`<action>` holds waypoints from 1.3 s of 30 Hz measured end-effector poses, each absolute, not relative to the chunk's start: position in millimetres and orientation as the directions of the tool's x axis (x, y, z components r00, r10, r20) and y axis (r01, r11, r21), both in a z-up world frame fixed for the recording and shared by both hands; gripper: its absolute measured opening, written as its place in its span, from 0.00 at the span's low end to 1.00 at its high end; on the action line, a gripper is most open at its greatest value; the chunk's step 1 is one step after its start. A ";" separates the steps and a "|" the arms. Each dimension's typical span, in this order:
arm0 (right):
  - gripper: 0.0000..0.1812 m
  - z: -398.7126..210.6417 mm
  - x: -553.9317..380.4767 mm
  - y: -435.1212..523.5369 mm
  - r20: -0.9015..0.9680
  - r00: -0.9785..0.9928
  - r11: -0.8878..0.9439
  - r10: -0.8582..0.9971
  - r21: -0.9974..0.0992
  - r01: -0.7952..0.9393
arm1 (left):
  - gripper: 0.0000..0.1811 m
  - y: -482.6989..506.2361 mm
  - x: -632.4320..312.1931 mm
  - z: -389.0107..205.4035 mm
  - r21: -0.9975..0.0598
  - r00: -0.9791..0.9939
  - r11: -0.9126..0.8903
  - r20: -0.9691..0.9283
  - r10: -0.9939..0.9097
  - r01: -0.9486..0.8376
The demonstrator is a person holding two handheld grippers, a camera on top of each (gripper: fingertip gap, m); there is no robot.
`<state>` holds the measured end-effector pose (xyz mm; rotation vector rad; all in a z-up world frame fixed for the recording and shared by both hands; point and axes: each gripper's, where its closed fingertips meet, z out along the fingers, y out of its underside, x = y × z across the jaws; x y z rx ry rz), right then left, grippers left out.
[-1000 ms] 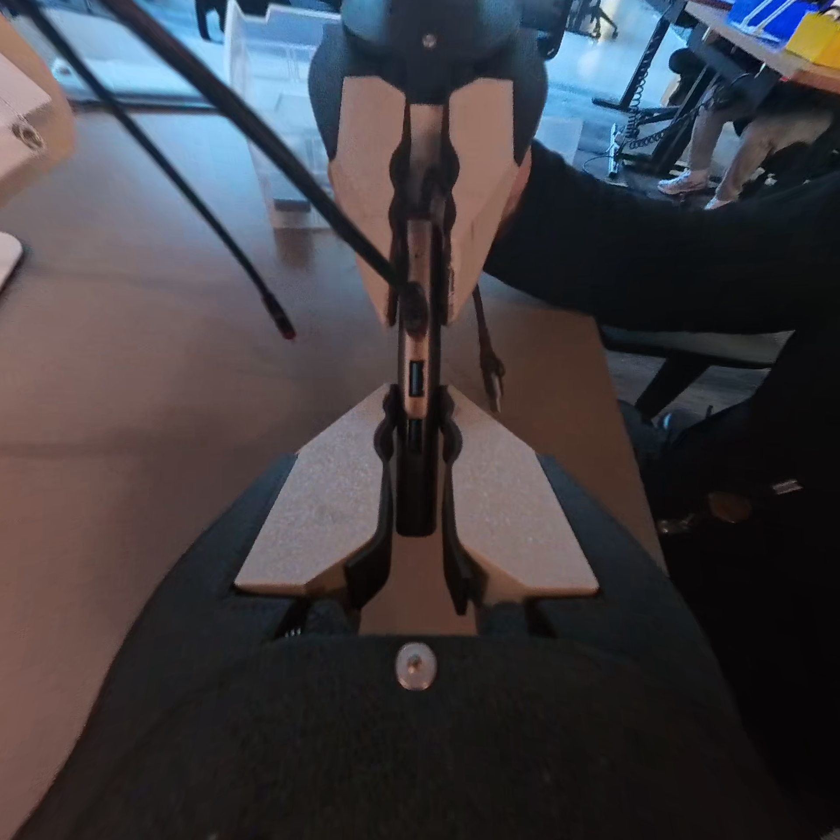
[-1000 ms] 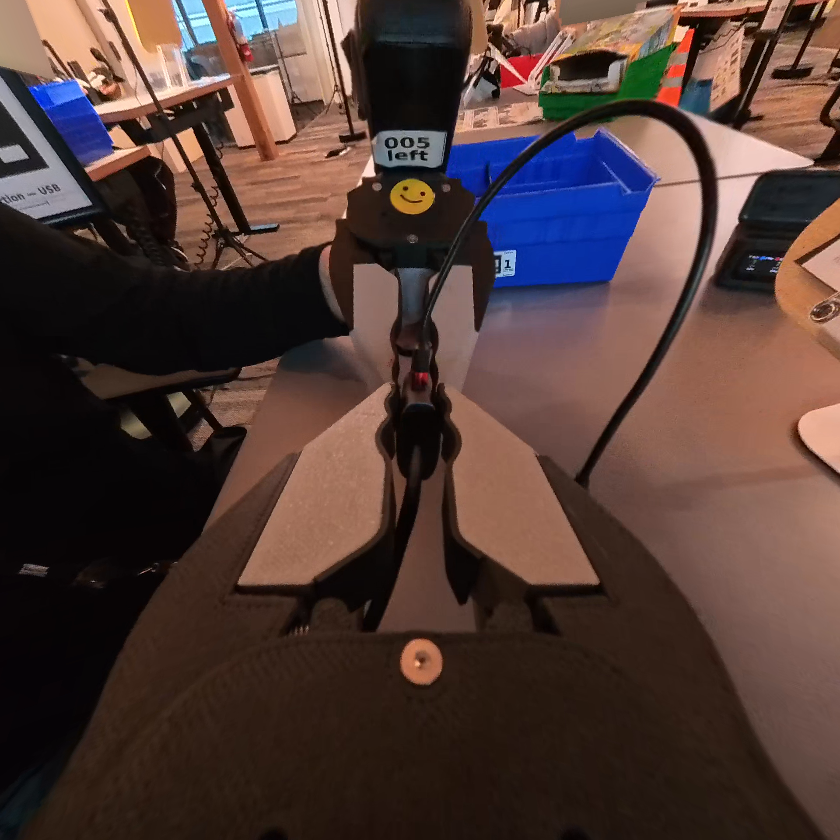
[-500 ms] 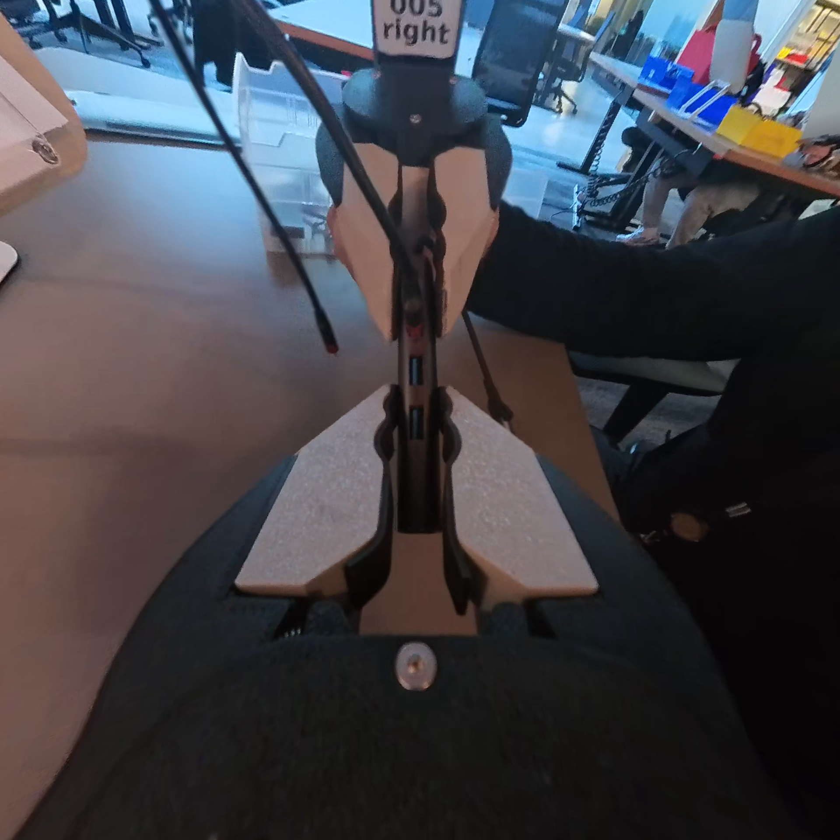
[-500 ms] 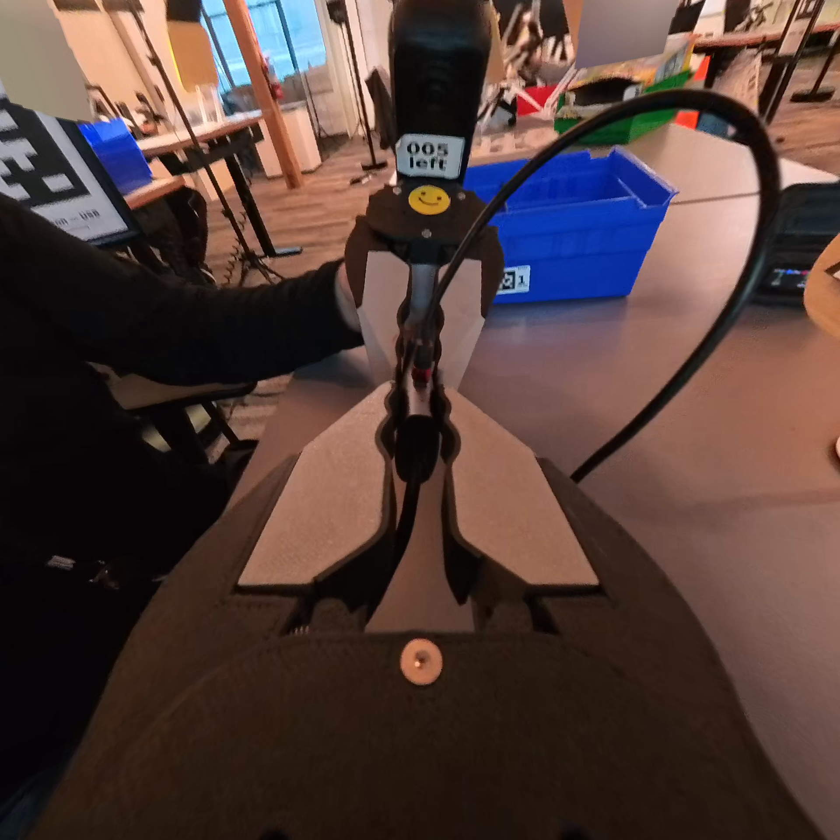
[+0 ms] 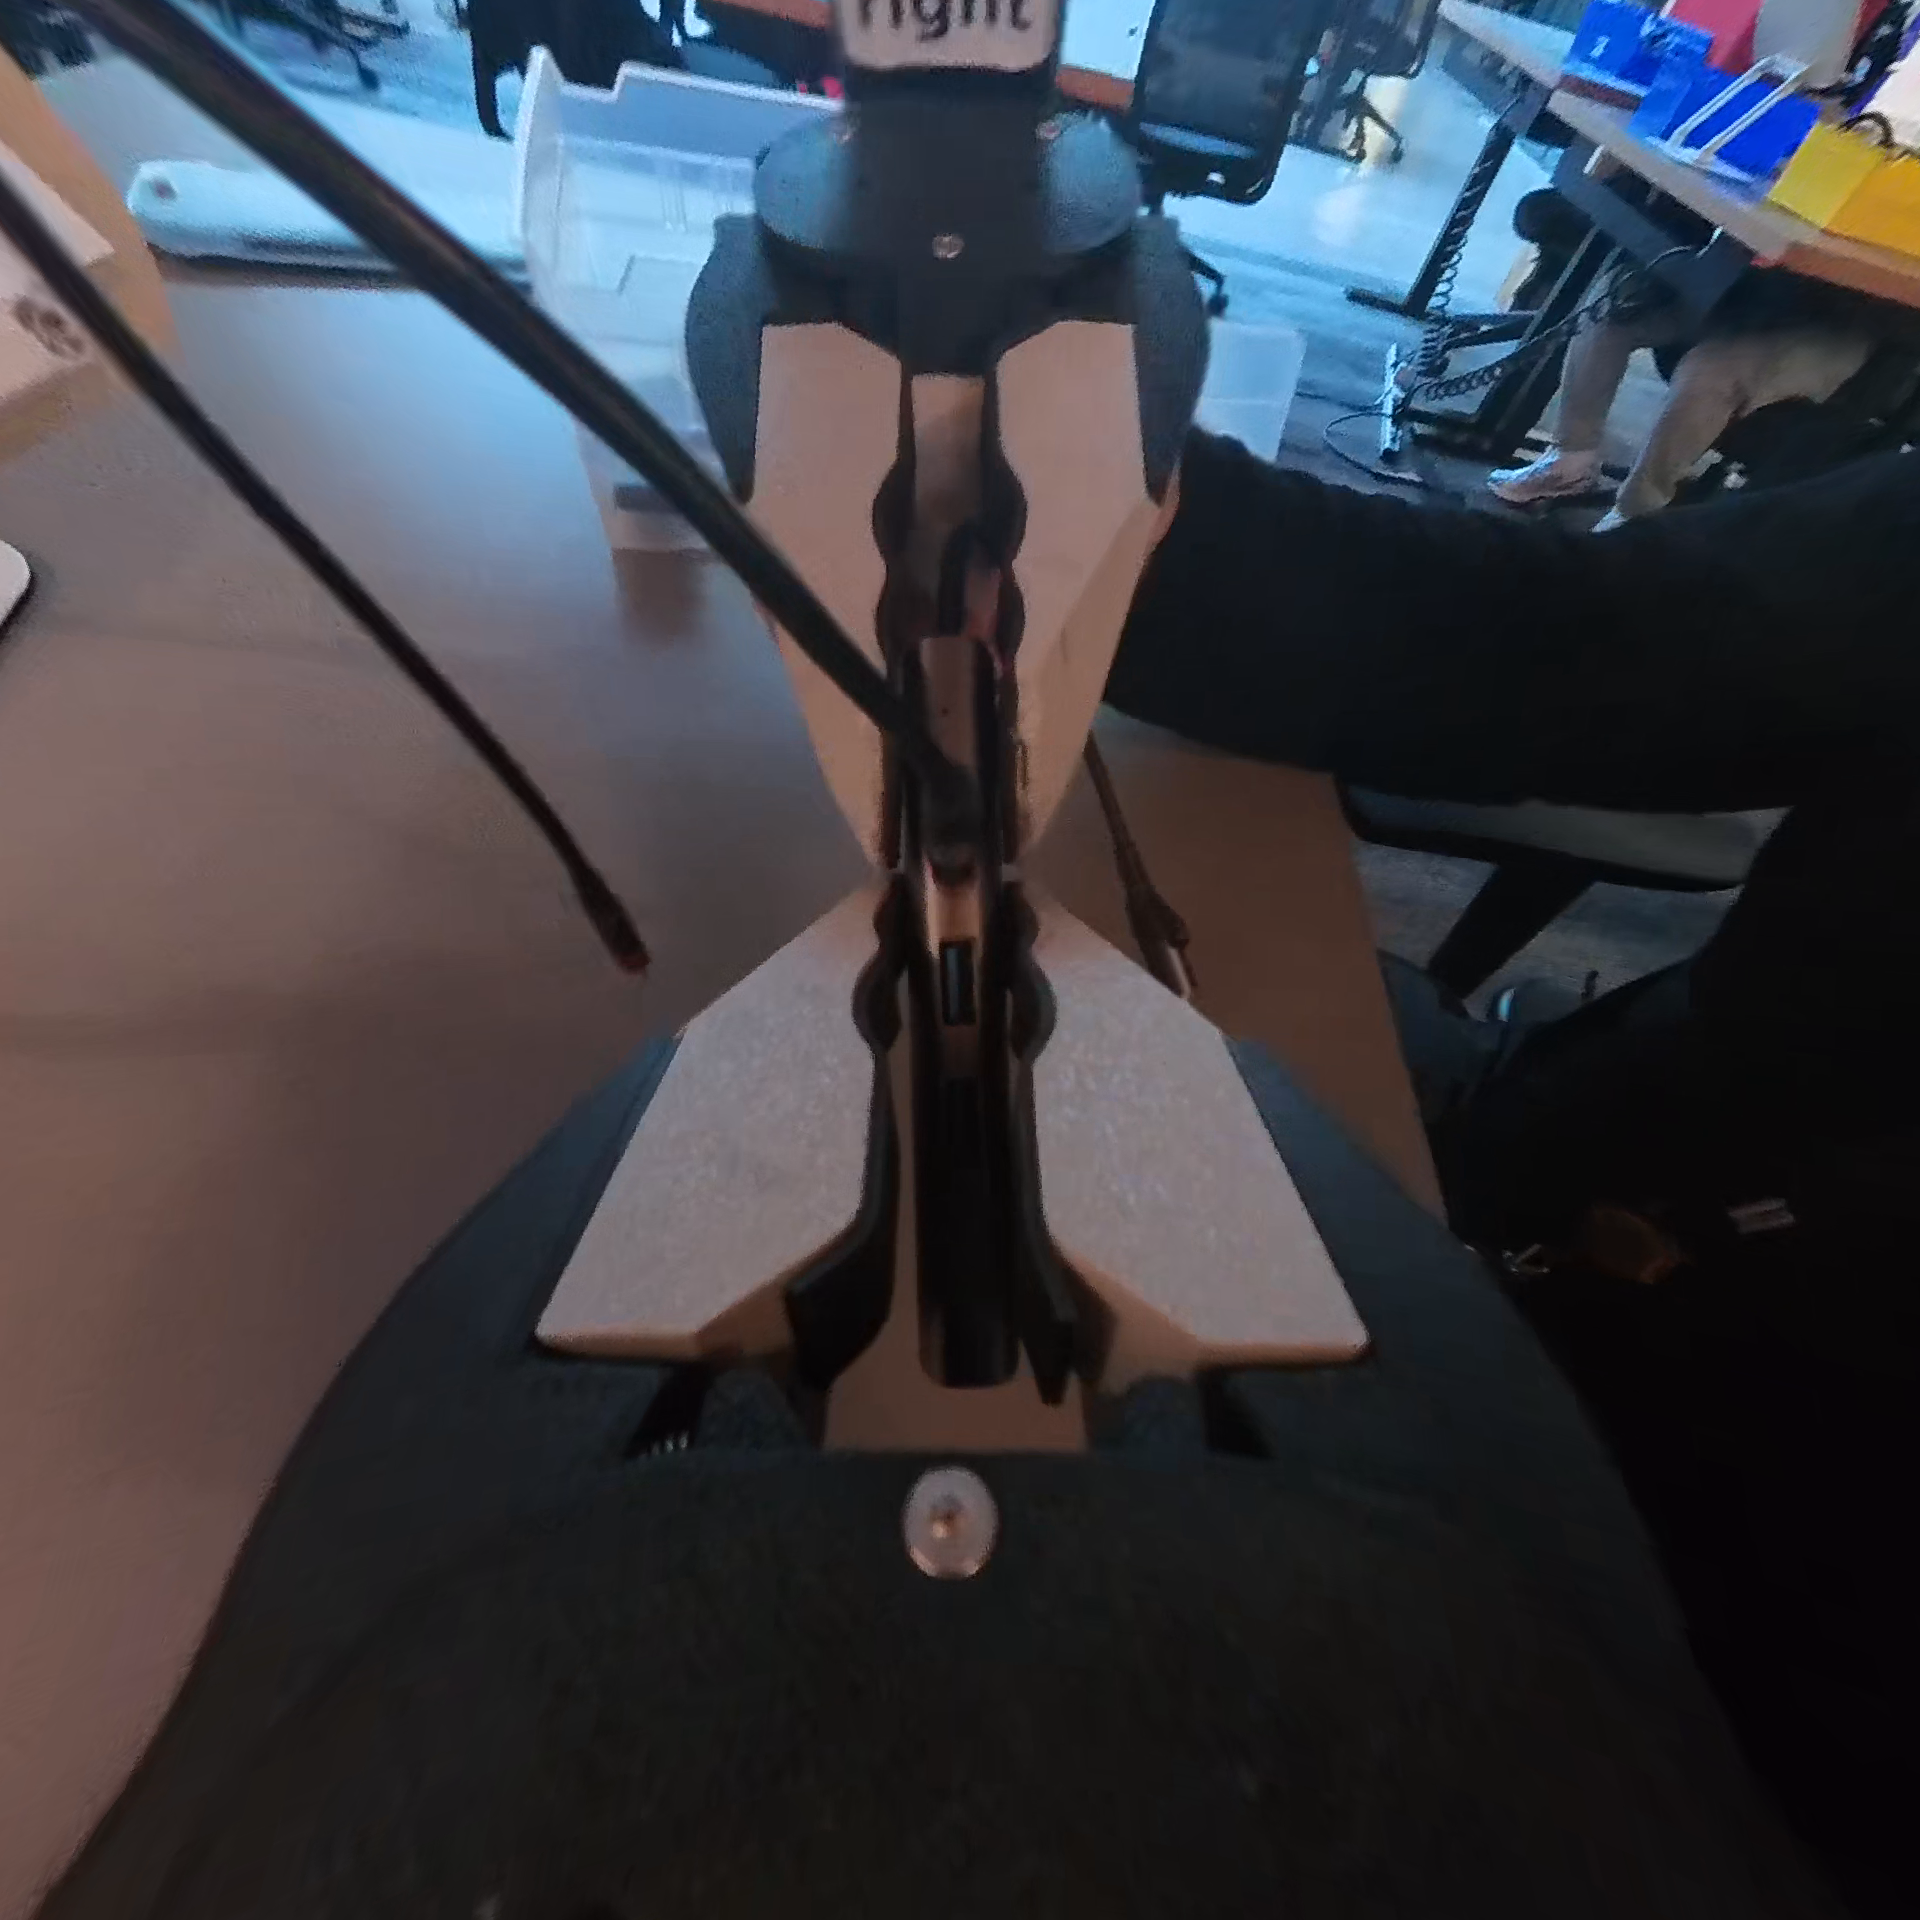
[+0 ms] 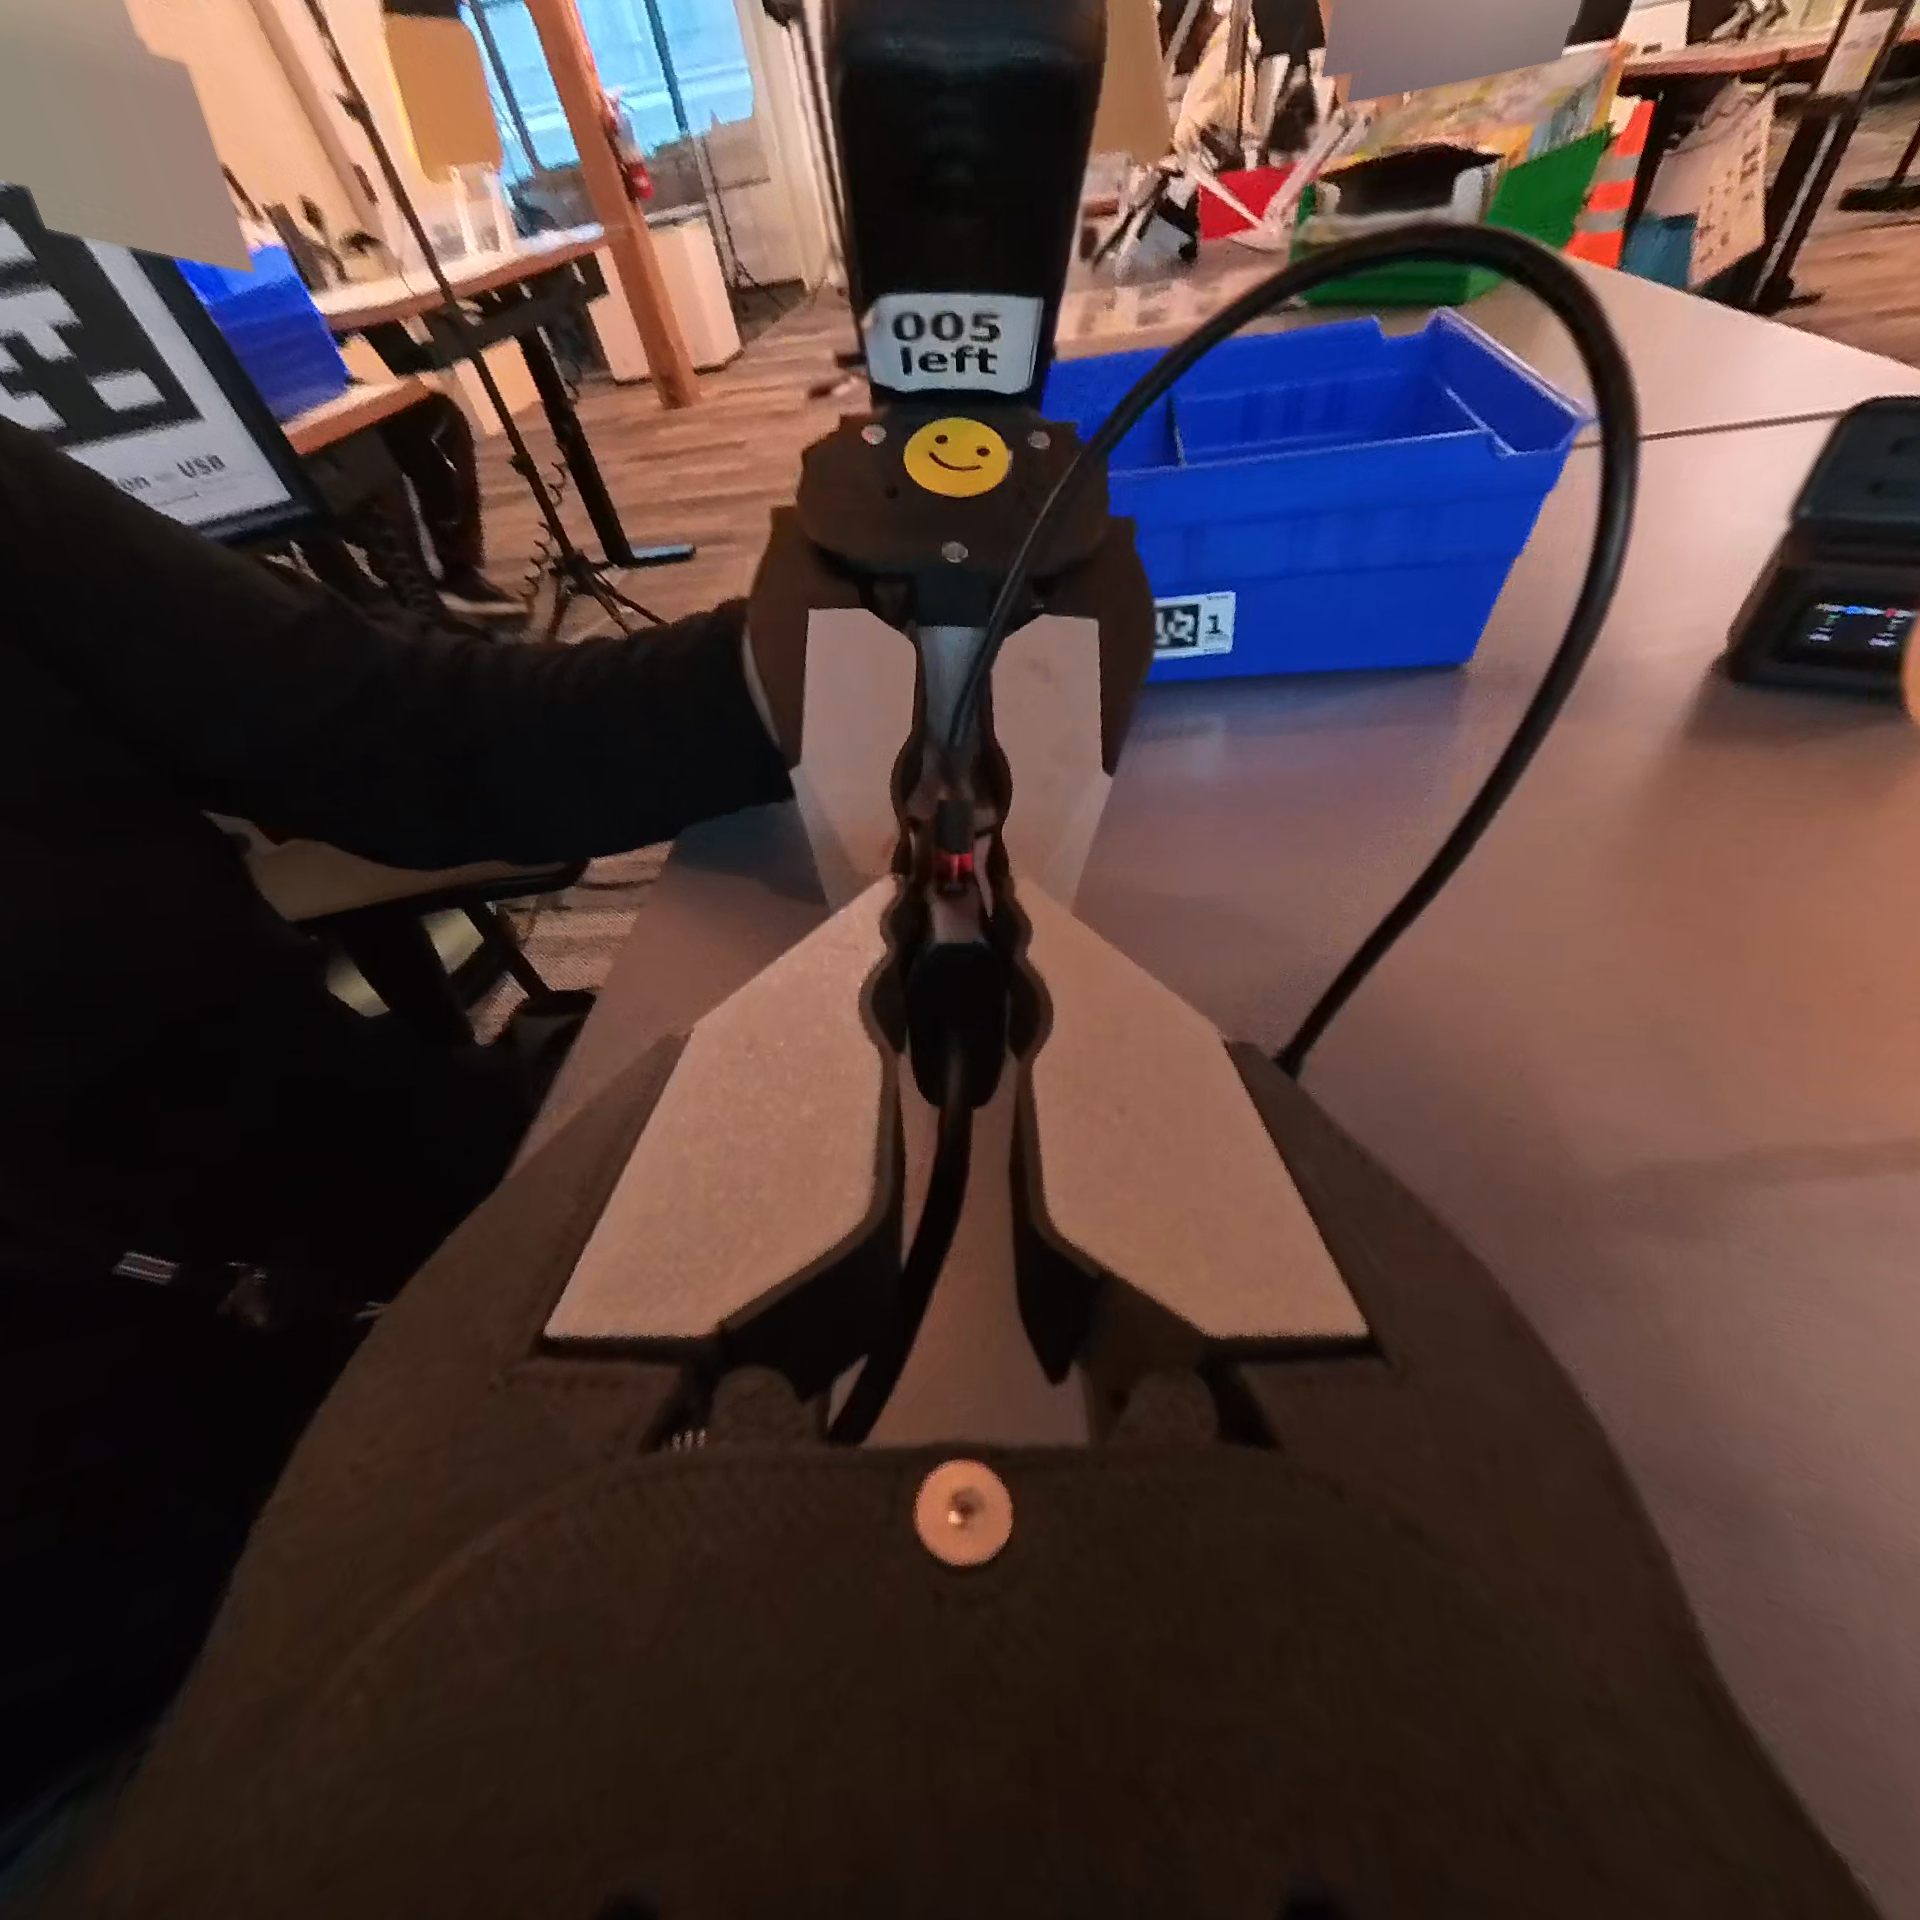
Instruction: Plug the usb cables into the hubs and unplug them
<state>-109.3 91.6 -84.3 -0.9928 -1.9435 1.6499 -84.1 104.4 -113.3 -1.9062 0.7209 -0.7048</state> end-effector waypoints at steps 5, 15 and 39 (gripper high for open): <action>0.06 -90.6 -110.2 91.7 -0.088 -0.654 0.114 0.752 -0.959 0.261 | 0.08 104.5 -84.3 -121.8 -0.885 0.673 -0.411 0.169 -0.720 -0.217; 0.01 -89.7 -103.9 95.9 -0.047 -0.642 0.168 0.765 -0.949 0.269 | 0.08 104.1 -78.3 -135.4 -0.855 0.673 -0.447 0.169 -0.720 -0.264; 0.02 -109.0 -108.7 95.8 -0.036 -0.624 0.235 0.780 -0.909 0.346 | 0.08 108.8 -82.9 -145.7 -0.837 0.703 -0.464 0.143 -0.697 -0.290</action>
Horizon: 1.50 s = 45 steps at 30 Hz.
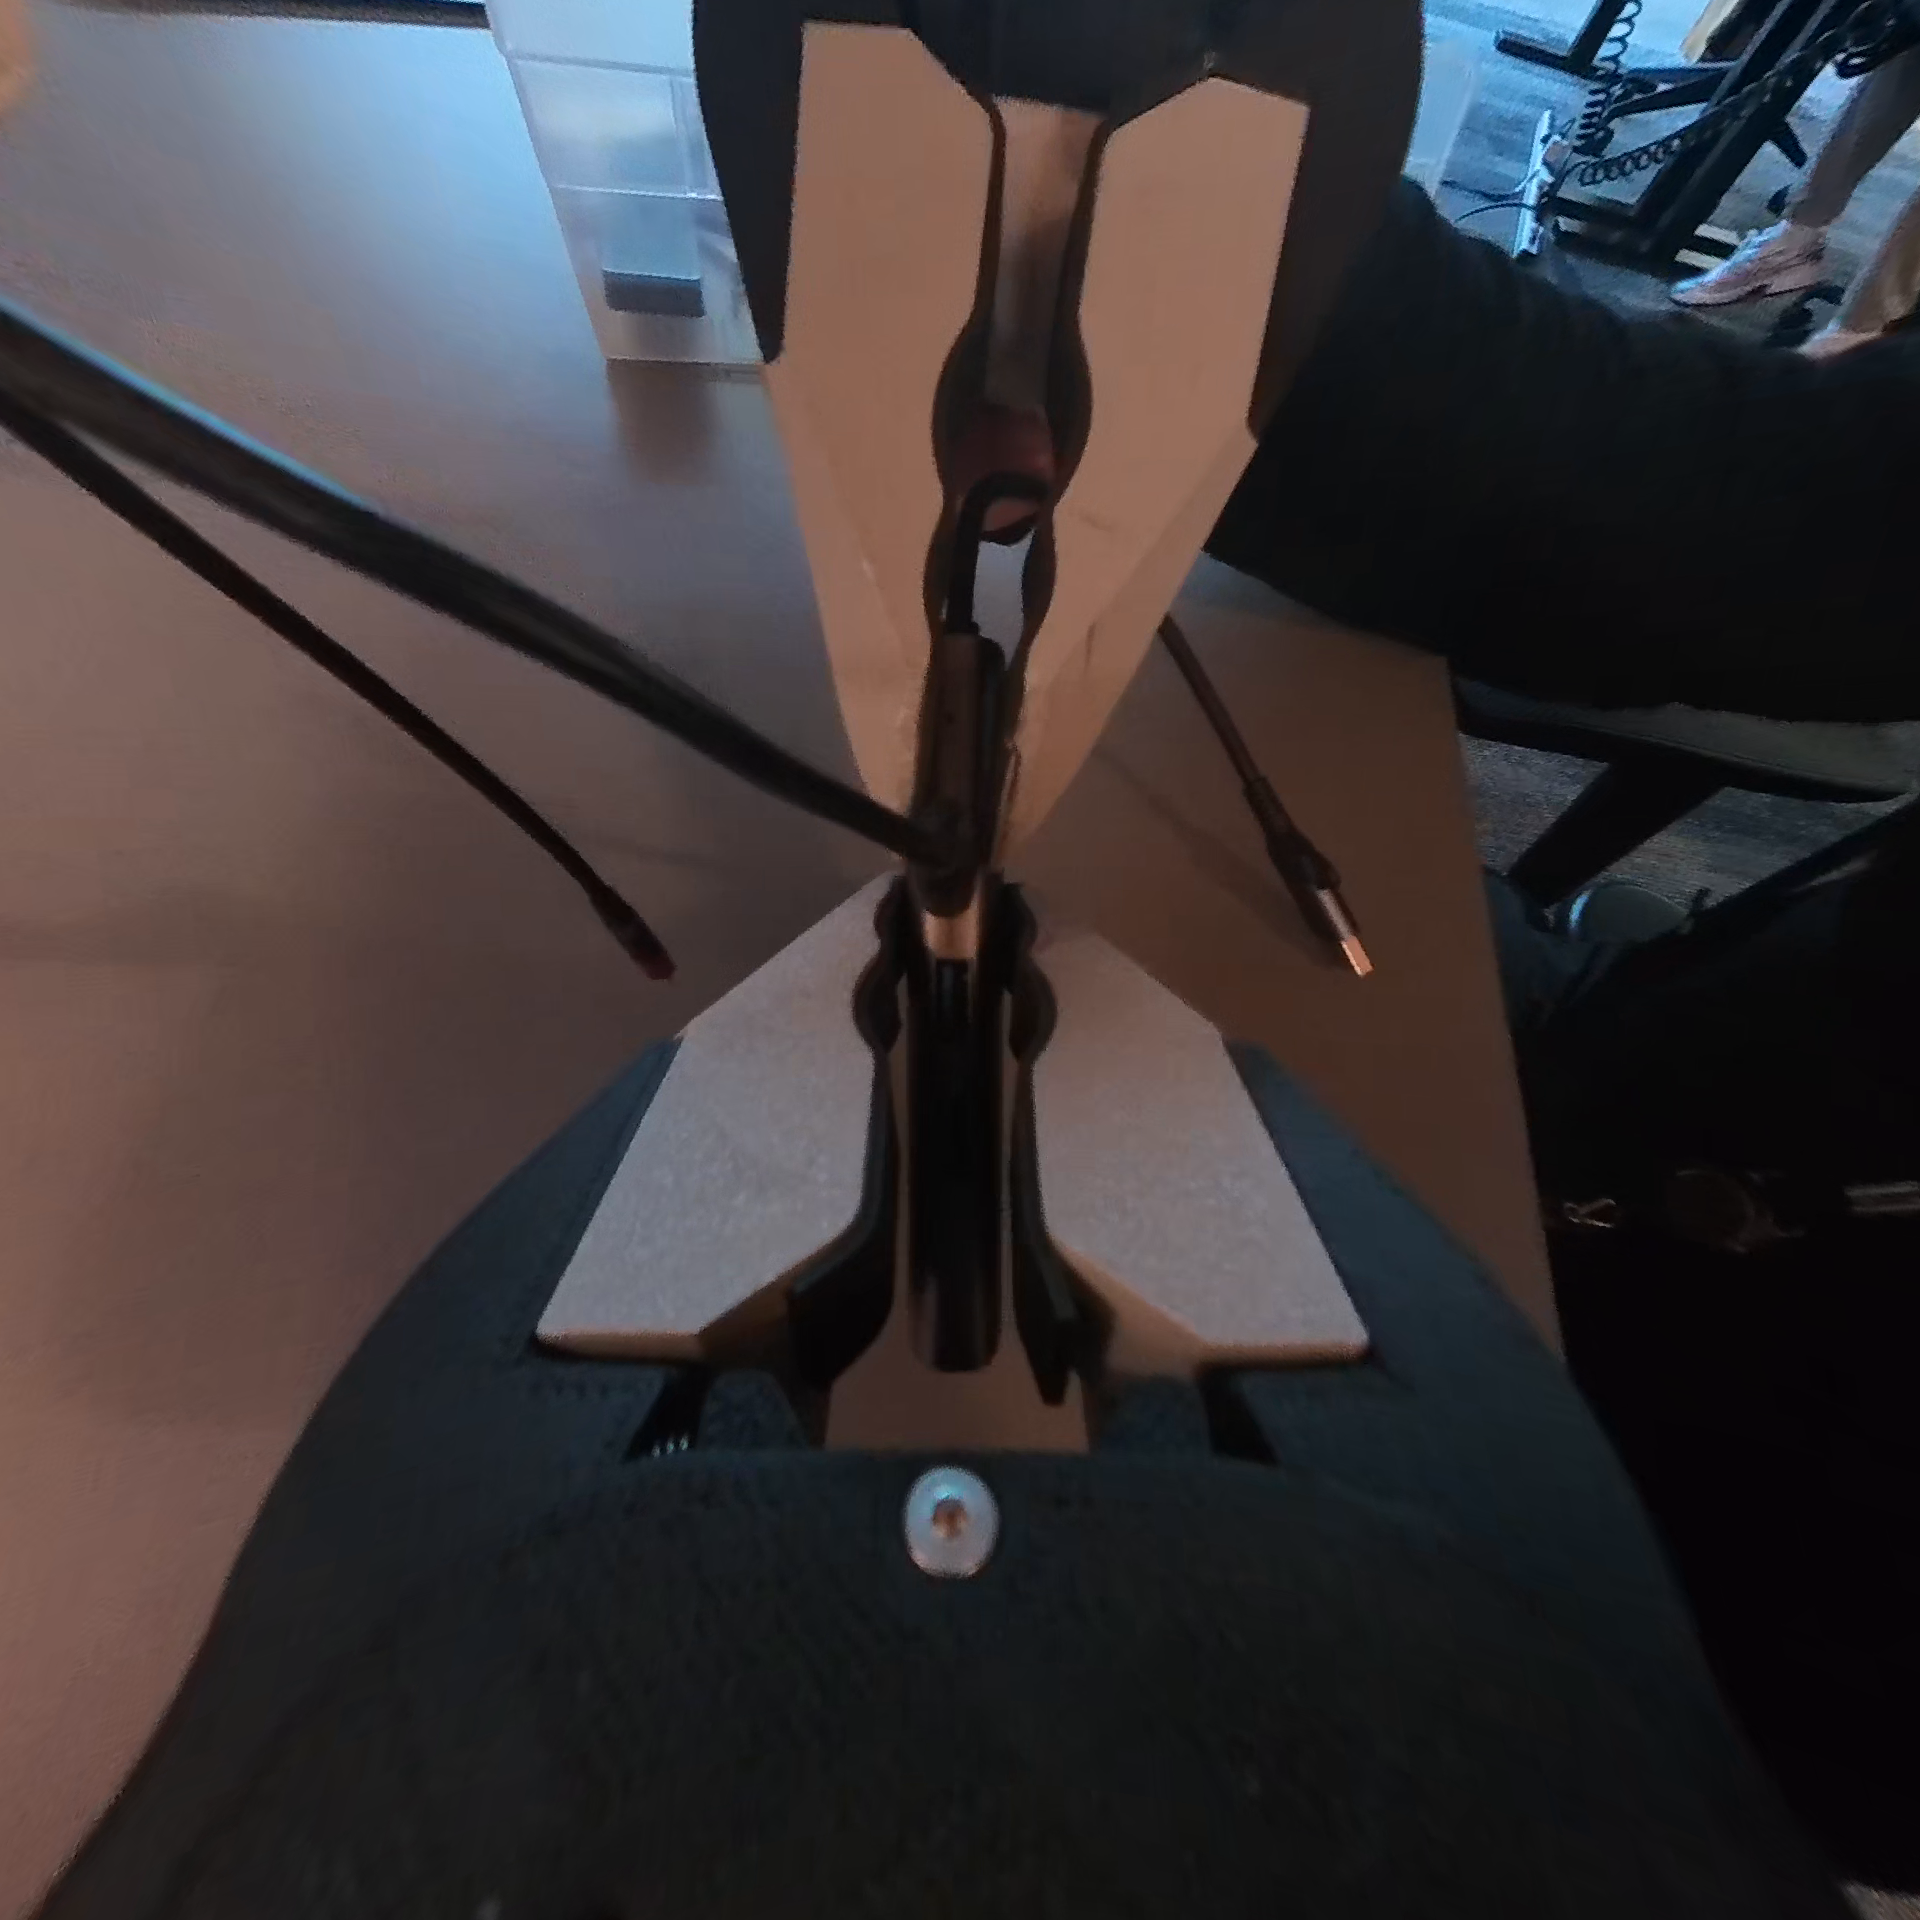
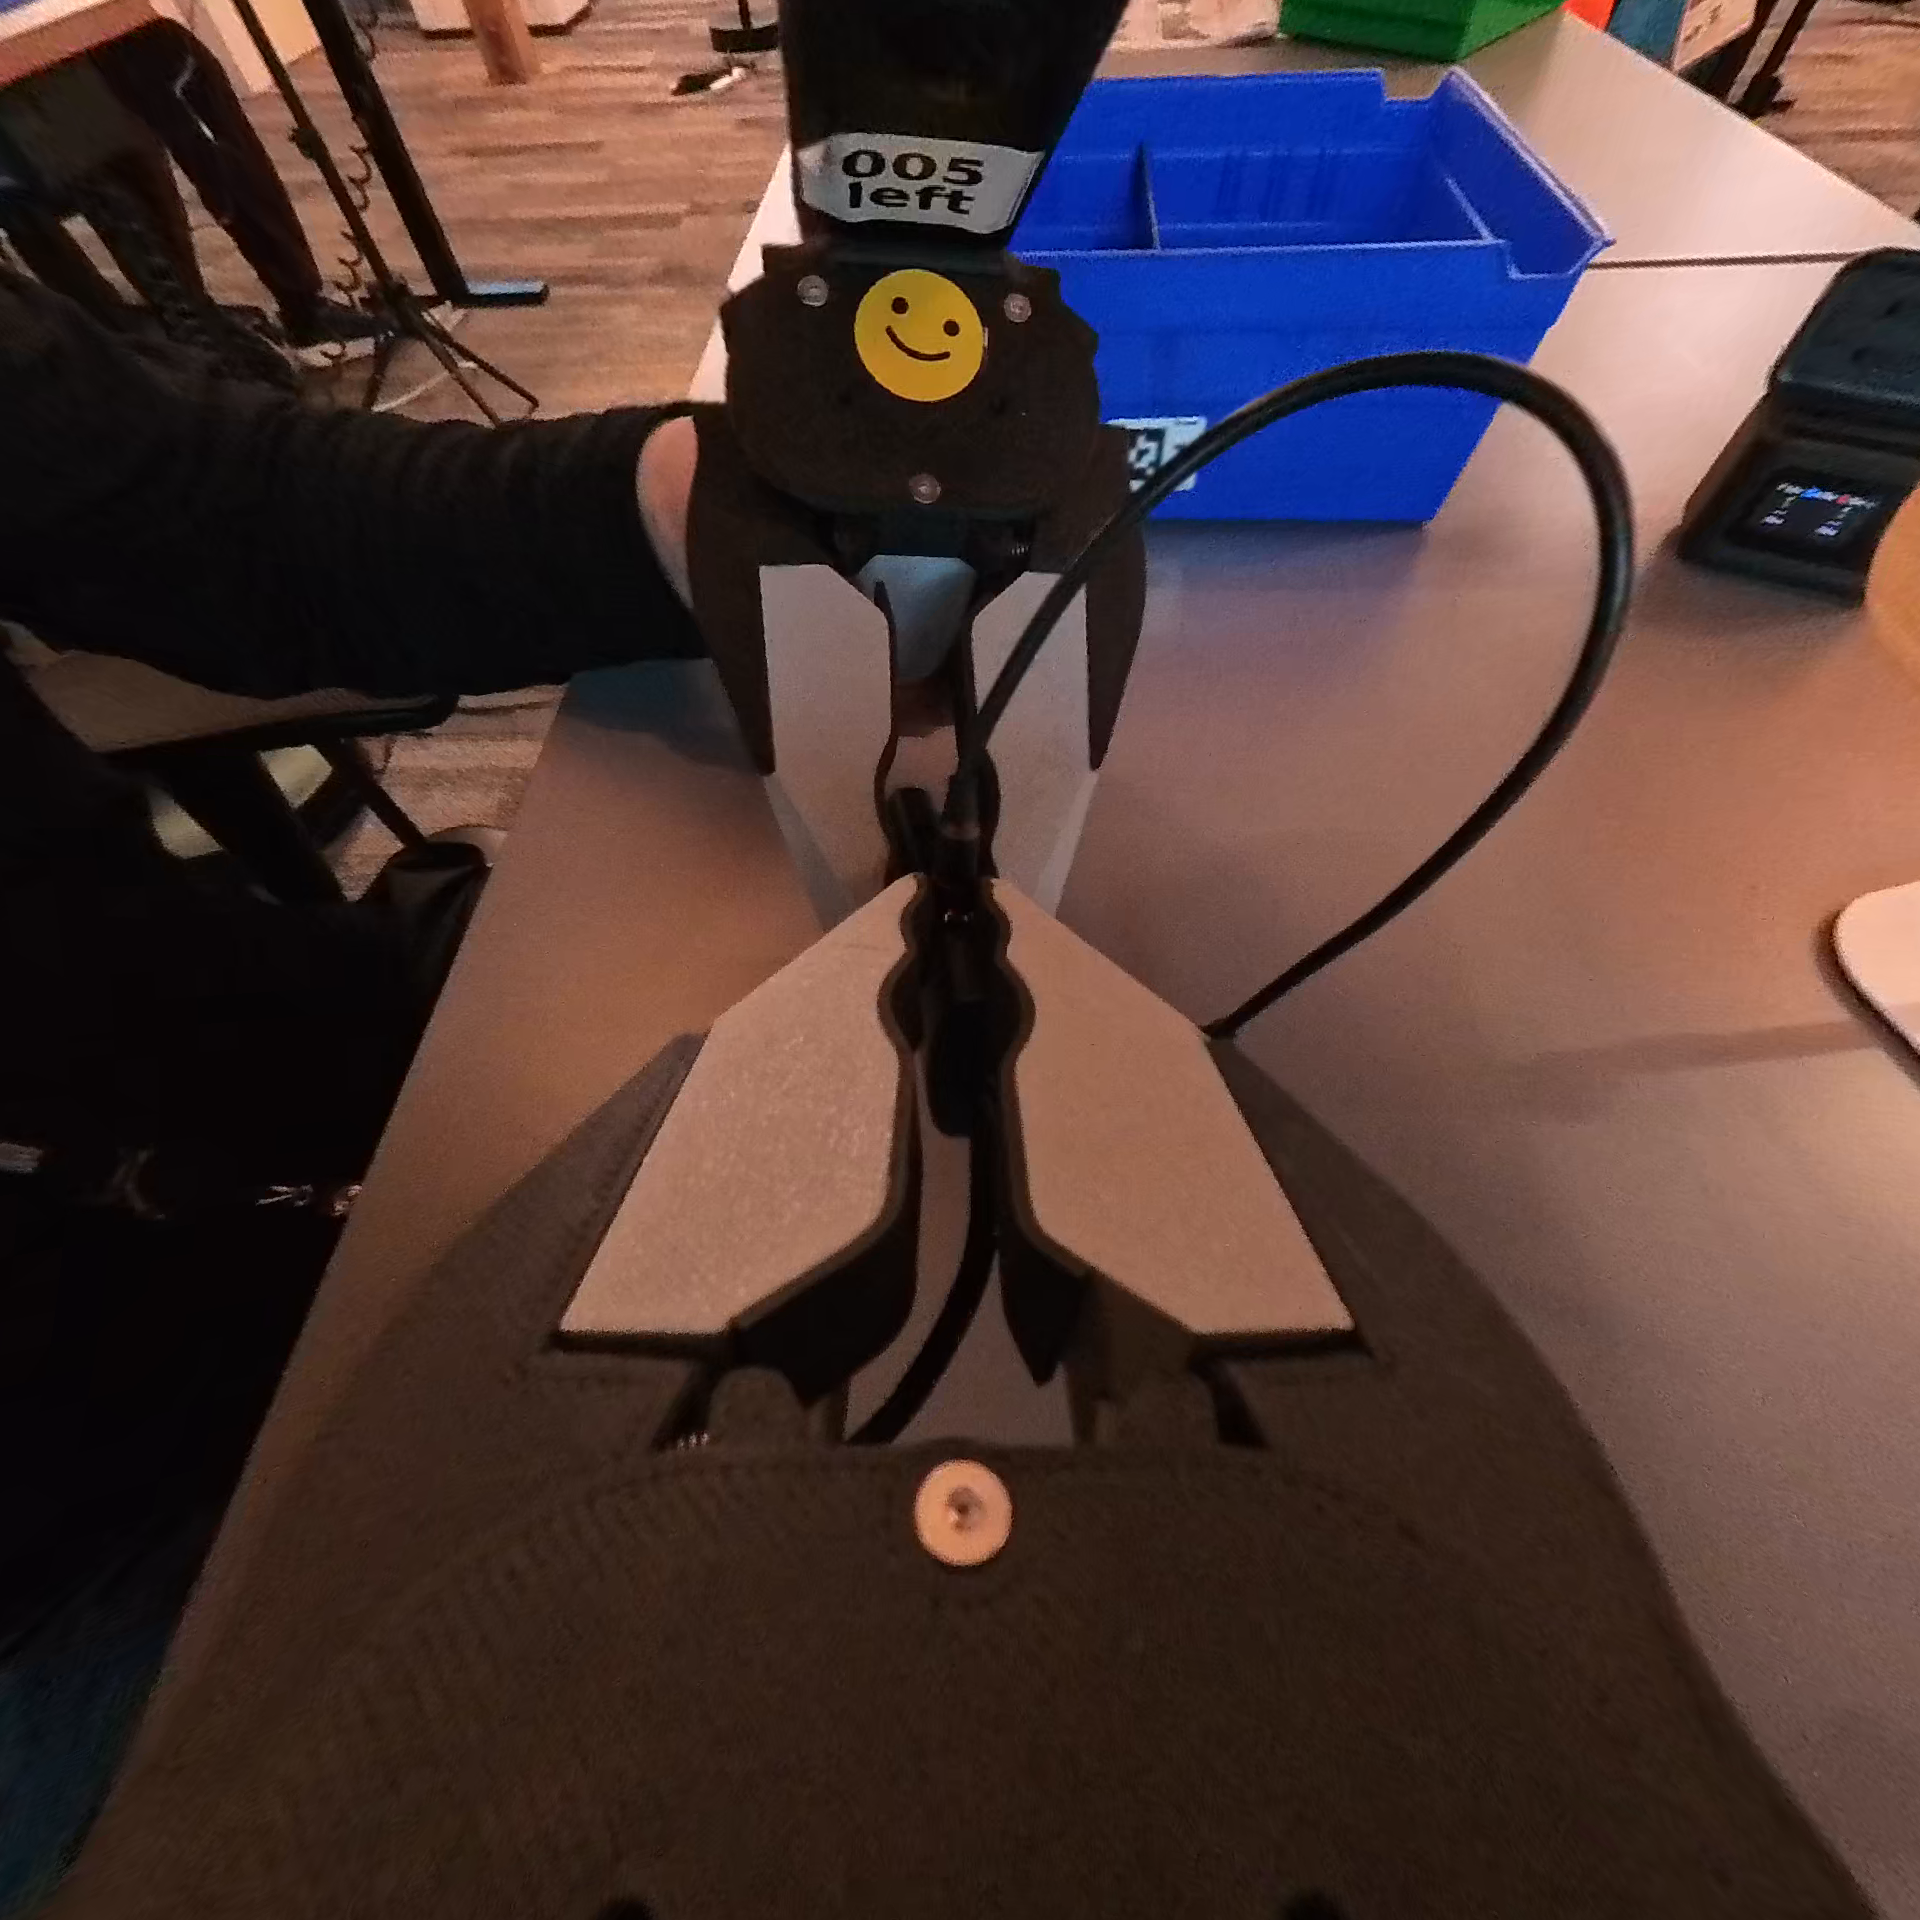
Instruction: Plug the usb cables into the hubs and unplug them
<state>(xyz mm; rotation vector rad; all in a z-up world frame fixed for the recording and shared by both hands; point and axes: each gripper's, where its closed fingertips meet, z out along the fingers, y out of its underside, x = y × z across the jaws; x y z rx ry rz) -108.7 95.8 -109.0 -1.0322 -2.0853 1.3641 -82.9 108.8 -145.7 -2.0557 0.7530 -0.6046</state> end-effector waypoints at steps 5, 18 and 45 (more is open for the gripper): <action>0.02 -111.8 -119.8 98.4 -0.097 -0.608 0.147 0.788 -0.929 0.339 | 0.09 110.8 -93.9 -149.4 -0.834 0.725 -0.482 0.154 -0.671 -0.269; 0.02 -82.7 -130.5 102.8 -0.280 -0.611 -0.177 0.740 -0.958 0.224 | 0.09 110.1 -103.6 -123.8 -0.889 0.722 -0.437 0.212 -0.658 -0.138; 0.02 -10.2 -86.4 128.9 0.039 -0.421 -0.018 0.906 -0.991 -0.130 | 0.08 130.1 -93.2 -129.2 -0.915 0.769 -0.284 -0.042 -0.638 -0.286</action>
